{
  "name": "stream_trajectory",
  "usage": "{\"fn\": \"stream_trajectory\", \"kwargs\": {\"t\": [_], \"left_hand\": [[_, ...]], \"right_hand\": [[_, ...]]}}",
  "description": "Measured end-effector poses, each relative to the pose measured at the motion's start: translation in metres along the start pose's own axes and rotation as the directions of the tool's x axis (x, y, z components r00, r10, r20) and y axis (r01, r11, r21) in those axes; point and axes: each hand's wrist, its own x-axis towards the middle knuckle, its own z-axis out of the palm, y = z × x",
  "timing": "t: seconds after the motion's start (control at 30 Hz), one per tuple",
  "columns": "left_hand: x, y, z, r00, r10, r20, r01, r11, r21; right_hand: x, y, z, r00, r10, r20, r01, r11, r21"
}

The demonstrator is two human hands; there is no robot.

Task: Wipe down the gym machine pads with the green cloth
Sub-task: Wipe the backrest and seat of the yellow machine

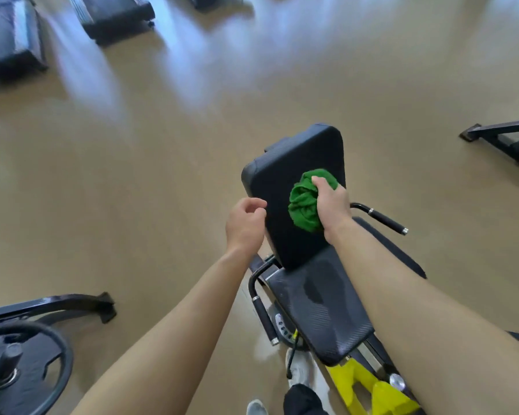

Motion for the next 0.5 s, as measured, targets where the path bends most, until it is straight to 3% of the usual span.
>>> {"fn": "stream_trajectory", "kwargs": {"t": [0.07, 0.17, 0.27, 0.33, 0.43, 0.5], "left_hand": [[0.031, 0.003, -0.001, 0.991, -0.051, -0.123, 0.052, 0.999, 0.003], [0.066, 0.011, 0.002, 0.973, -0.079, -0.217, 0.081, 0.997, -0.003], [0.091, 0.015, 0.004, 0.955, -0.072, -0.289, 0.076, 0.997, 0.003], [0.104, 0.014, 0.006, 0.948, -0.057, -0.314, 0.07, 0.997, 0.031], [0.121, 0.013, 0.011, 0.948, 0.051, -0.314, -0.011, 0.992, 0.128], [0.132, 0.015, 0.019, 0.96, 0.128, -0.249, -0.079, 0.977, 0.198]], "right_hand": [[0.028, -0.024, 0.025, 0.964, -0.267, 0.011, 0.264, 0.944, -0.198], [0.069, -0.037, 0.071, 0.78, -0.591, 0.207, 0.602, 0.617, -0.506], [0.096, -0.017, 0.106, 0.7, -0.497, 0.513, 0.652, 0.149, -0.744], [0.103, -0.003, 0.112, 0.65, -0.451, 0.612, 0.658, -0.069, -0.75], [0.131, -0.01, 0.099, 0.58, -0.464, 0.67, 0.686, -0.166, -0.708], [0.164, -0.03, 0.078, 0.621, -0.514, 0.592, 0.615, -0.149, -0.774]]}}
